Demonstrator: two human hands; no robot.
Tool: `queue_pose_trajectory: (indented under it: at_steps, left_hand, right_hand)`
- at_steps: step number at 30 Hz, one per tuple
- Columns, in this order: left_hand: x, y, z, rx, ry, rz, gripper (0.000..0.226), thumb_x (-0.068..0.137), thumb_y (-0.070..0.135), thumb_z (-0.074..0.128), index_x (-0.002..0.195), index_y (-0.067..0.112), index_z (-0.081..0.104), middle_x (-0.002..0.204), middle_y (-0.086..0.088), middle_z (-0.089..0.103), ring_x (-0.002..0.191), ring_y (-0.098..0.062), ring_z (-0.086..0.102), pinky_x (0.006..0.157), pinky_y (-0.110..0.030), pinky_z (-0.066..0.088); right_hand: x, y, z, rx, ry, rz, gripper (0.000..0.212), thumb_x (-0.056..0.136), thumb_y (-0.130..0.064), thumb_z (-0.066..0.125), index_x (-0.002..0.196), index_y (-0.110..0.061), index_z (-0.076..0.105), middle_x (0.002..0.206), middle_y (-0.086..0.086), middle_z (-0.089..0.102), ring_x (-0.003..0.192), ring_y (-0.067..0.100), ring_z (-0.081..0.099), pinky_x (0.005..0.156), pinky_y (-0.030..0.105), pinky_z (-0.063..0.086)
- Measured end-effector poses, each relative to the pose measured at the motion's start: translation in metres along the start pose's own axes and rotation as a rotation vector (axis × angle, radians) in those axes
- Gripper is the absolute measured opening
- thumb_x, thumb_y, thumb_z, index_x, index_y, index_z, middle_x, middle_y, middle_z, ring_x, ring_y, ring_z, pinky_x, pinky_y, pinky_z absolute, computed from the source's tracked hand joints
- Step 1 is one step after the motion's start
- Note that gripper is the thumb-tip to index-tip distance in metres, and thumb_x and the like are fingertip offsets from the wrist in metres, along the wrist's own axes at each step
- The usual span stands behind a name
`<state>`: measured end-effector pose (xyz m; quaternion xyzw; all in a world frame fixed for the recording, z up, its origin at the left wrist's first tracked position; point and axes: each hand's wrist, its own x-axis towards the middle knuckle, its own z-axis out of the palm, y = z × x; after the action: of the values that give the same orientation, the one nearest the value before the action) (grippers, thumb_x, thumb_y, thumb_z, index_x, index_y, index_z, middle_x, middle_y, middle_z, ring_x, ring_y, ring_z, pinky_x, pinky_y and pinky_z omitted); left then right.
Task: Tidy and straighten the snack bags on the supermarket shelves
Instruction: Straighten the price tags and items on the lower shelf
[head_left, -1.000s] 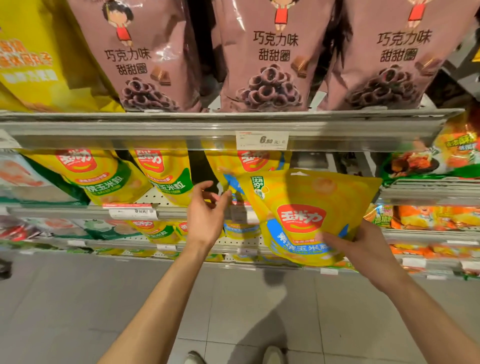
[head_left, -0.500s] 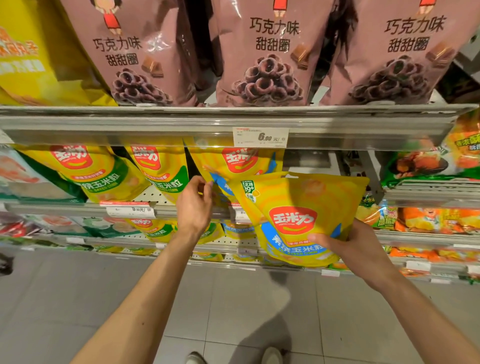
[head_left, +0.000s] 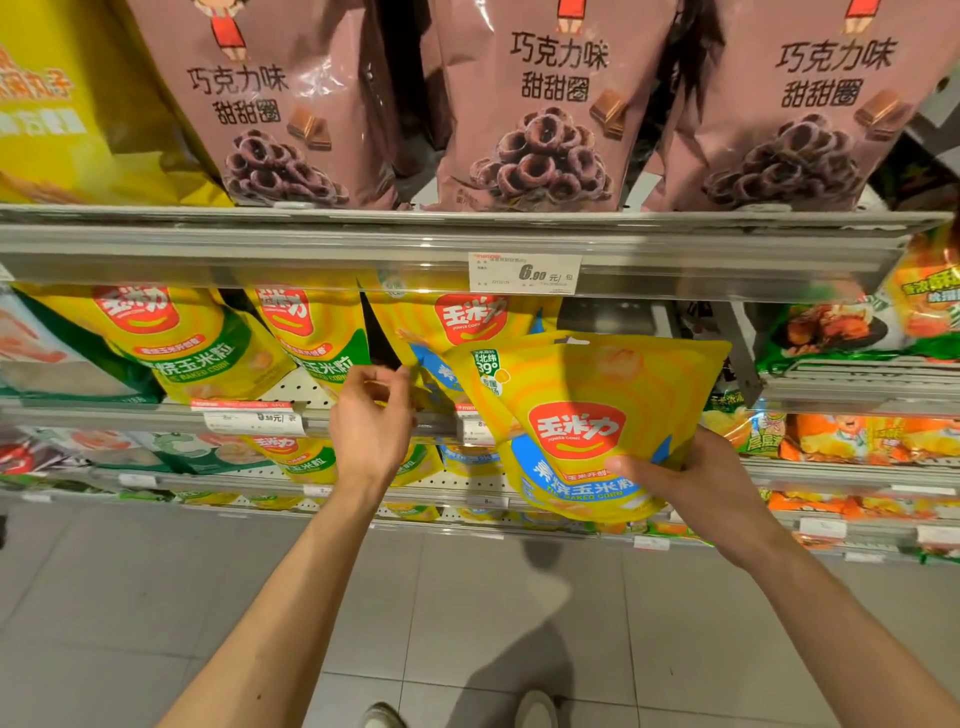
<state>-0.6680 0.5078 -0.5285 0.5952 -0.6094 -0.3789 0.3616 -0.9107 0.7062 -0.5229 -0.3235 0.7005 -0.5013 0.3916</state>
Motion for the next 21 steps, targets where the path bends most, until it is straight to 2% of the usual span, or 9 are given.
queue_pose_trajectory:
  at_steps: [2, 3, 5, 7, 9, 11, 14, 17, 21]
  left_hand:
    - [-0.014, 0.000, -0.002, -0.006, -0.089, -0.007, 0.011, 0.094, 0.038, 0.060, 0.087, 0.029, 0.058, 0.080, 0.001, 0.071, 0.075, -0.028, 0.072, 0.071, -0.049, 0.058]
    - [-0.021, 0.004, -0.001, -0.028, -0.187, -0.005, 0.005, 0.095, 0.030, 0.060, 0.090, 0.030, 0.059, 0.085, -0.001, 0.071, 0.081, -0.032, 0.072, 0.066, -0.046, 0.057]
    - [-0.034, 0.016, 0.005, -0.077, -0.415, 0.042, 0.019, 0.093, 0.011, 0.060, 0.101, 0.028, 0.060, 0.098, -0.003, 0.069, 0.096, -0.031, 0.069, 0.060, -0.039, 0.055]
    - [-0.042, 0.034, 0.011, -0.085, -0.590, 0.127, 0.033, 0.082, 0.008, 0.064, 0.110, 0.024, 0.059, 0.107, -0.005, 0.067, 0.107, -0.020, 0.064, 0.072, -0.039, 0.058]
    - [-0.049, 0.053, 0.019, -0.097, -0.668, 0.166, 0.041, 0.078, 0.011, 0.076, 0.114, 0.022, 0.059, 0.111, 0.000, 0.070, 0.108, -0.011, 0.064, 0.087, -0.040, 0.058]
    - [-0.053, 0.070, 0.027, -0.180, -0.684, 0.125, 0.044, 0.078, 0.012, 0.087, 0.114, 0.022, 0.063, 0.108, 0.008, 0.076, 0.104, -0.007, 0.070, 0.087, -0.037, 0.060]
    - [-0.060, 0.092, 0.040, -0.312, -0.657, 0.108, 0.035, 0.079, 0.015, 0.086, 0.108, 0.020, 0.068, 0.101, 0.009, 0.079, 0.096, -0.008, 0.075, 0.078, -0.024, 0.061]
    - [-0.063, 0.103, 0.049, -0.389, -0.579, 0.140, 0.029, 0.083, 0.011, 0.082, 0.108, 0.009, 0.070, 0.089, 0.011, 0.079, 0.086, -0.005, 0.076, 0.067, -0.016, 0.057]
    - [-0.065, 0.108, 0.055, -0.389, -0.534, 0.211, 0.024, 0.083, 0.011, 0.082, 0.103, 0.001, 0.071, 0.084, 0.001, 0.079, 0.081, -0.012, 0.077, 0.070, -0.017, 0.055]
  right_hand:
    - [0.000, -0.002, -0.004, 0.008, 0.011, -0.004, 0.036, 0.077, -0.017, 0.085, 0.109, -0.024, 0.072, 0.095, -0.009, 0.080, 0.085, 0.011, 0.077, 0.068, 0.021, 0.061]
    - [0.000, -0.003, -0.006, 0.004, 0.020, -0.003, 0.035, 0.076, -0.018, 0.085, 0.108, -0.023, 0.072, 0.095, -0.006, 0.081, 0.083, 0.014, 0.077, 0.067, 0.025, 0.062]
    - [0.000, -0.005, -0.011, -0.004, 0.043, -0.001, 0.035, 0.077, -0.018, 0.086, 0.109, -0.020, 0.072, 0.094, 0.000, 0.080, 0.076, 0.022, 0.077, 0.064, 0.034, 0.063]
    - [0.000, -0.009, -0.016, -0.005, 0.059, -0.005, 0.038, 0.076, -0.021, 0.086, 0.110, -0.018, 0.071, 0.093, 0.003, 0.080, 0.073, 0.030, 0.076, 0.064, 0.043, 0.063]
    - [-0.001, -0.014, -0.021, -0.016, 0.069, -0.021, 0.042, 0.072, -0.027, 0.087, 0.110, -0.017, 0.071, 0.090, 0.004, 0.080, 0.071, 0.035, 0.075, 0.062, 0.044, 0.061]
    - [-0.001, -0.019, -0.024, -0.015, 0.076, -0.034, 0.040, 0.073, -0.027, 0.087, 0.109, -0.018, 0.070, 0.089, 0.004, 0.080, 0.069, 0.037, 0.074, 0.060, 0.043, 0.061]
    - [0.001, -0.025, -0.026, 0.004, 0.090, -0.056, 0.037, 0.077, -0.023, 0.087, 0.110, -0.022, 0.070, 0.094, 0.001, 0.080, 0.071, 0.033, 0.076, 0.064, 0.046, 0.063]
    - [0.002, -0.033, -0.029, 0.040, 0.119, -0.101, 0.034, 0.078, -0.018, 0.085, 0.107, -0.025, 0.069, 0.094, -0.010, 0.080, 0.081, 0.016, 0.077, 0.065, 0.027, 0.062]
    - [-0.001, -0.036, -0.034, 0.010, 0.204, -0.154, 0.039, 0.078, -0.020, 0.087, 0.112, -0.022, 0.069, 0.099, -0.015, 0.077, 0.090, -0.002, 0.072, 0.070, 0.010, 0.054]
